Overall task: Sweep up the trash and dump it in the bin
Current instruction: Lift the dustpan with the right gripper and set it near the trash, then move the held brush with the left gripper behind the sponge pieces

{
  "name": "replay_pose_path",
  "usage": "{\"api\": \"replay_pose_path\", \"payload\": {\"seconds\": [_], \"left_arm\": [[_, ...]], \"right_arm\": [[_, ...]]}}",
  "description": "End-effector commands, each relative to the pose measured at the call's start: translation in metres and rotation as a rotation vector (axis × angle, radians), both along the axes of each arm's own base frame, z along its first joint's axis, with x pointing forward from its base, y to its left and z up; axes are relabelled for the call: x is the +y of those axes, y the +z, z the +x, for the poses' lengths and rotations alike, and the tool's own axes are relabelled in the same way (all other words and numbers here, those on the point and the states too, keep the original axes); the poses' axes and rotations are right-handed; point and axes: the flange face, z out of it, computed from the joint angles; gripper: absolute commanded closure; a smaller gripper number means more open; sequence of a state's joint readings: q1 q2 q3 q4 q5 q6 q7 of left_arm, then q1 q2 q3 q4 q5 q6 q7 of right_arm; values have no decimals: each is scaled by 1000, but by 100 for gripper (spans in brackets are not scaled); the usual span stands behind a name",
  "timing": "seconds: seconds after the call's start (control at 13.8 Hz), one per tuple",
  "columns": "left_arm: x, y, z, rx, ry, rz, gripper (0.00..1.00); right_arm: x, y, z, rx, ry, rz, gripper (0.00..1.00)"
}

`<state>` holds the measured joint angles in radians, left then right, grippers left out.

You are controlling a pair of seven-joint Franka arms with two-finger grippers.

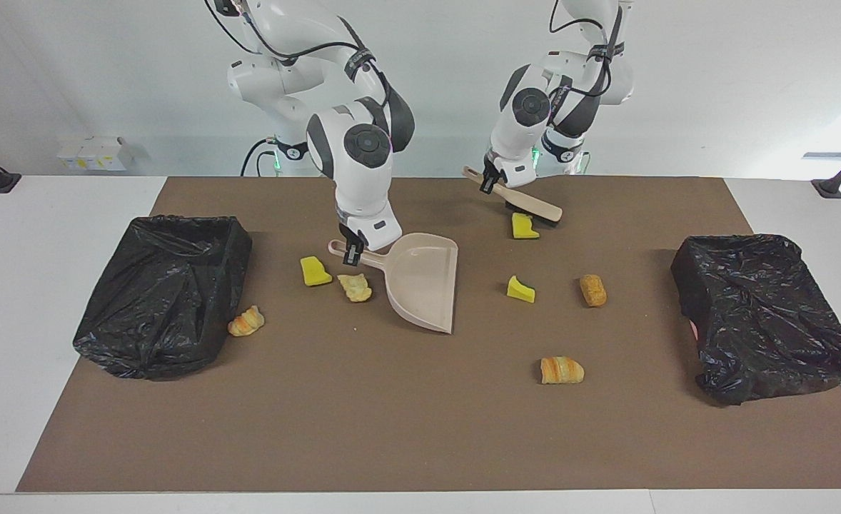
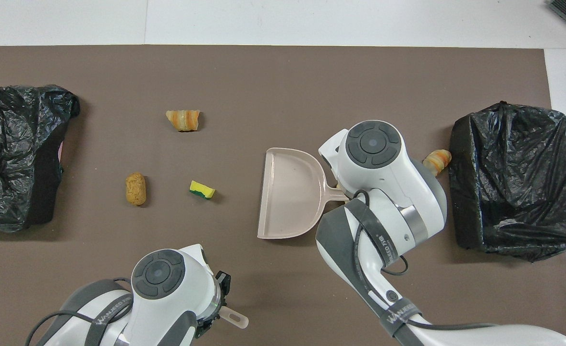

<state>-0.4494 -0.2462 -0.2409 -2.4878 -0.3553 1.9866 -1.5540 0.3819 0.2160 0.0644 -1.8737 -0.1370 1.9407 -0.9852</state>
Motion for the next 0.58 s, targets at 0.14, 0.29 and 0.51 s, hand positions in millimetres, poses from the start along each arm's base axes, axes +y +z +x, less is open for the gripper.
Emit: {"api": "replay_pose_path", "payload": {"seconds": [0.14,0.29,0.51], "left_arm": [[-15,7,27,-25,7,-31,100],[-14,7,44,-68,-31,-37,100],[-1,12,77,-99,-95,-59,100]], "right_arm": [[-27,2,2,-28,186,3,100],[-27,3,2,-28,186,2,100],[-18,-9,-3,-40,169,7,100]]}}
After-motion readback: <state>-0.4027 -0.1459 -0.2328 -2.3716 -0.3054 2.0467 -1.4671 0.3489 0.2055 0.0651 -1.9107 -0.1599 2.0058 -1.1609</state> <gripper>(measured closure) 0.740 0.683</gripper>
